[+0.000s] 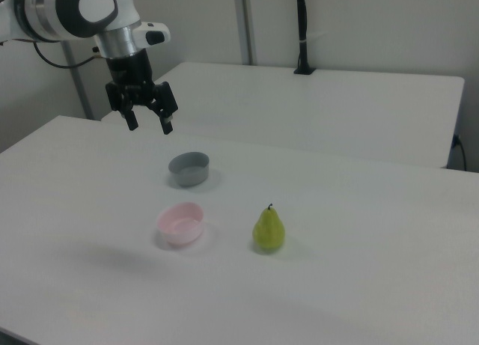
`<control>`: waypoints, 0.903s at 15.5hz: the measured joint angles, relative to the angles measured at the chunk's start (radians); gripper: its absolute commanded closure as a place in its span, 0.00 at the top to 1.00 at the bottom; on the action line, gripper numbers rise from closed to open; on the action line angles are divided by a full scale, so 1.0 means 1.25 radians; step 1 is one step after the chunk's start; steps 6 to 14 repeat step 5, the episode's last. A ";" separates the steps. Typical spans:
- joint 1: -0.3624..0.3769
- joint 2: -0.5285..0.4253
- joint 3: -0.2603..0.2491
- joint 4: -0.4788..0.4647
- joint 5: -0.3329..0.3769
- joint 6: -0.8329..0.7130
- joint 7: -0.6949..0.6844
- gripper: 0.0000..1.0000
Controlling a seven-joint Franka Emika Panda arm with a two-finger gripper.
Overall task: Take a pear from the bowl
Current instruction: 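Open the gripper, release the pear, and raise the gripper away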
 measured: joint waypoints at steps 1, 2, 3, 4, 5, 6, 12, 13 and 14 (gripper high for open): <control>-0.001 -0.001 0.000 0.000 0.000 0.000 0.000 1.00; -0.004 -0.001 0.000 0.000 0.000 0.000 0.001 1.00; -0.012 -0.002 0.002 0.000 0.000 0.000 0.002 1.00; -0.025 -0.005 0.009 0.000 0.000 0.000 0.002 1.00; -0.049 -0.010 0.026 0.000 0.000 -0.004 0.002 1.00; -0.049 -0.010 0.026 0.000 0.000 -0.004 0.002 1.00; -0.049 -0.010 0.026 0.000 0.000 -0.004 0.002 1.00; -0.049 -0.010 0.026 0.000 0.000 -0.004 0.002 1.00; -0.049 -0.010 0.026 0.000 0.000 -0.004 0.002 1.00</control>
